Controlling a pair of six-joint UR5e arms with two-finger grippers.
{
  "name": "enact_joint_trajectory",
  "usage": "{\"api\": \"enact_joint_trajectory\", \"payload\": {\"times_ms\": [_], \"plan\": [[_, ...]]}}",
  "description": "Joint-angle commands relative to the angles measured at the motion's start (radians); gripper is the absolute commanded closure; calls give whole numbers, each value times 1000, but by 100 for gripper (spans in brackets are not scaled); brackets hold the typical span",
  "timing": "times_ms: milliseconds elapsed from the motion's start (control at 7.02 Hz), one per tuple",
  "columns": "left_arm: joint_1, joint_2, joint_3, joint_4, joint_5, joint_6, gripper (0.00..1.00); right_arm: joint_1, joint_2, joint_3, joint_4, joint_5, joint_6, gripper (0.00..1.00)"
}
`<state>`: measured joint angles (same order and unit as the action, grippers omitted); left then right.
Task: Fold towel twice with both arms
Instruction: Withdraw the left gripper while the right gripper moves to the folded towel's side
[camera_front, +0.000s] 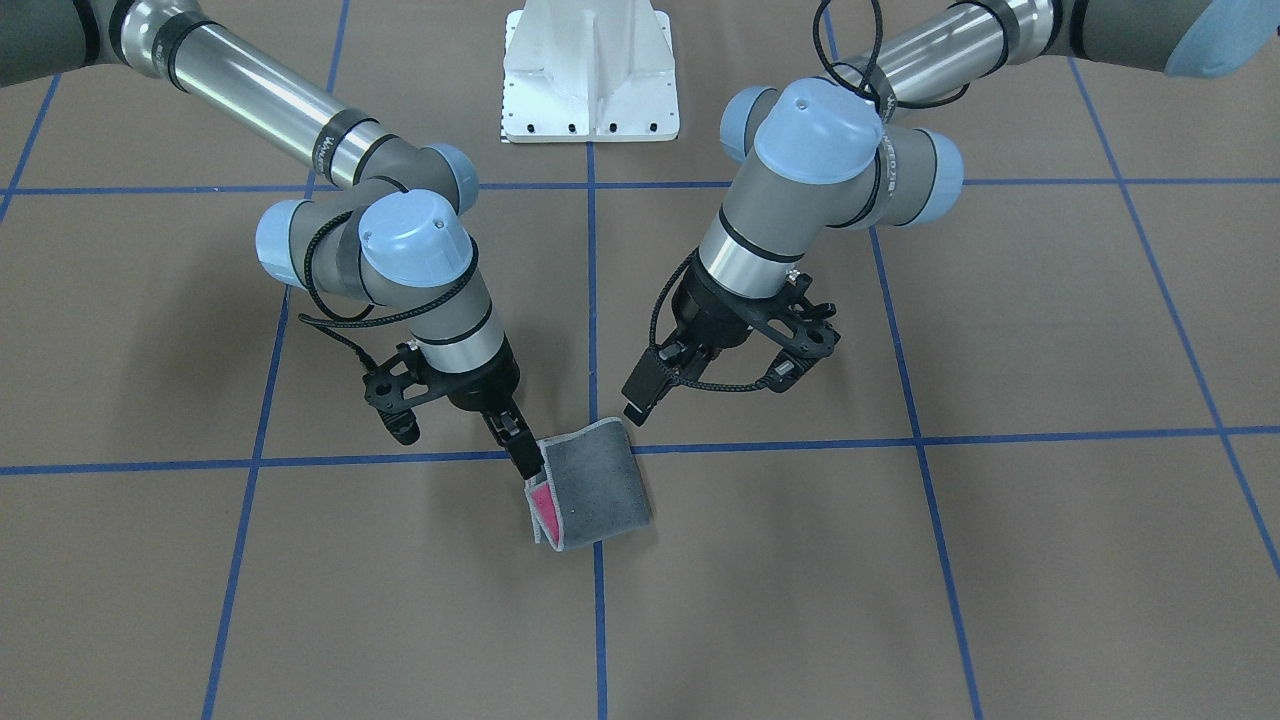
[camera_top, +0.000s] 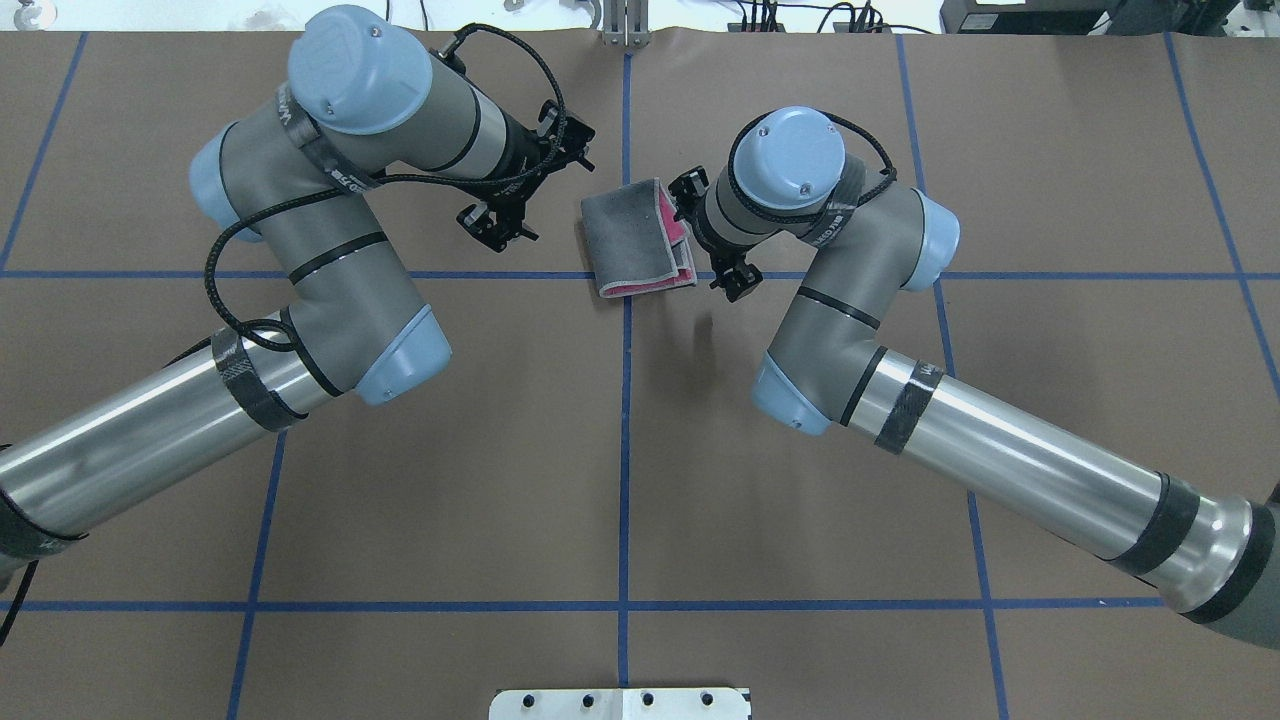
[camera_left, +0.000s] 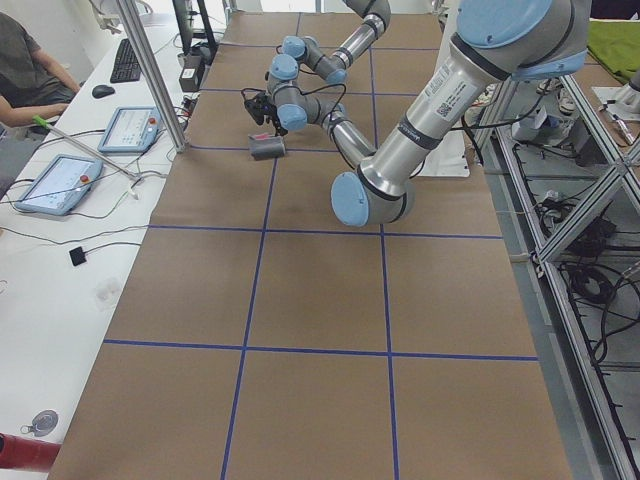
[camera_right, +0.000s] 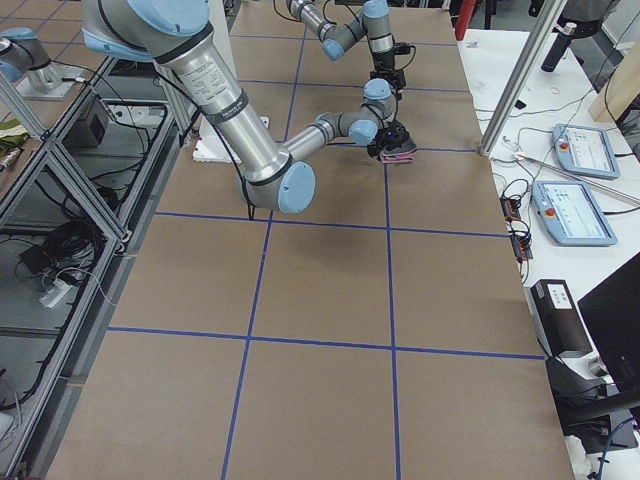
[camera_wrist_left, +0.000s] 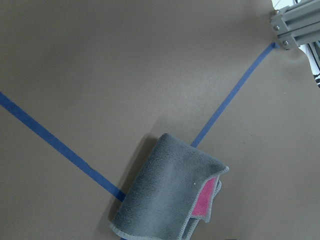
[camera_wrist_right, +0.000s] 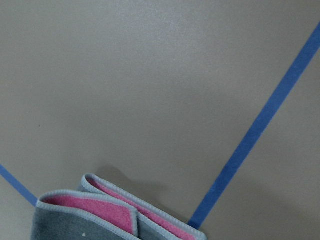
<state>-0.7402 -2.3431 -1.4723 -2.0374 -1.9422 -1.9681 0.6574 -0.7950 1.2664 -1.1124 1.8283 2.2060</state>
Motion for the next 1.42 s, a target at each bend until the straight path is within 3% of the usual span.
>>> {"api": "enact_joint_trajectory", "payload": {"times_ms": [0, 427, 1281], "plan": [[-2, 2, -2, 0, -1, -1, 0, -48, 4, -1, -3, -3, -41, 2], [-2, 2, 1, 0, 0, -1, 0, -42, 10, -5, -10, -6, -39, 11], [2, 1, -3, 34, 2, -2, 0, -32, 40, -42, -3, -57, -45, 15]]}}
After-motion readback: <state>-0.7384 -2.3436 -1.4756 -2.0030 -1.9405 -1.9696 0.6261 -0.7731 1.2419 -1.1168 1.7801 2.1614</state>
